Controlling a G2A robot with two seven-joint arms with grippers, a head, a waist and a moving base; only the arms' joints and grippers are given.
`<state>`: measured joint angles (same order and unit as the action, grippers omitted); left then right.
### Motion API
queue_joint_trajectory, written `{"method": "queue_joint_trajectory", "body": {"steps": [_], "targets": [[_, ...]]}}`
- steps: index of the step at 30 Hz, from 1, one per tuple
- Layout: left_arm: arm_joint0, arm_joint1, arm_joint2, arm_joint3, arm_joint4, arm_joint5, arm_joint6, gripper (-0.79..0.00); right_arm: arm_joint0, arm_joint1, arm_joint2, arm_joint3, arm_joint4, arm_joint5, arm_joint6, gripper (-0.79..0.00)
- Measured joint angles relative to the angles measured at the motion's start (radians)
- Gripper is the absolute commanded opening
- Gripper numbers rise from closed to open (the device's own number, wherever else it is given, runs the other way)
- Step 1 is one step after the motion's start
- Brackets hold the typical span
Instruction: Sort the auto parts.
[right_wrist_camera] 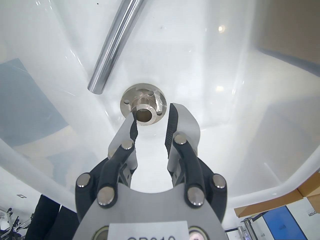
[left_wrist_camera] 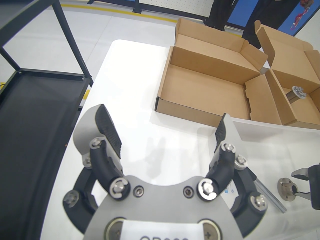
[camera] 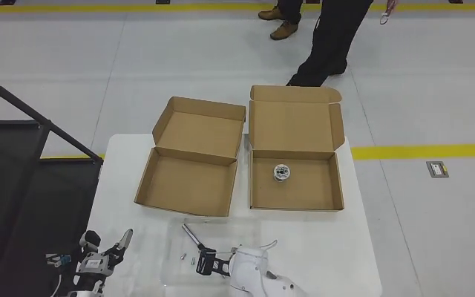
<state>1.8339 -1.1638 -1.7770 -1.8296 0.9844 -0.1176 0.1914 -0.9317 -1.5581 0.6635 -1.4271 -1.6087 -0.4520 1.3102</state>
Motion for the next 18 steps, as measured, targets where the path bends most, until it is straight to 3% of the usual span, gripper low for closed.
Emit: {"method": "queue_joint_trajectory", "body": {"steps": [11,18], "targets": [[0.000,0.000,0.000,0.000,0.000,0.000,0.000,0.000,-0.005,-0.006,0.007,-0.026,-0.024,0.033,0.004,-0.480],[0.000,0.000,0.000,0.000,0.000,0.000,0.000,0.000,-0.025,-0.003,0.009,-0.057,-0.035,-0.007,0.005,-0.477]]}}
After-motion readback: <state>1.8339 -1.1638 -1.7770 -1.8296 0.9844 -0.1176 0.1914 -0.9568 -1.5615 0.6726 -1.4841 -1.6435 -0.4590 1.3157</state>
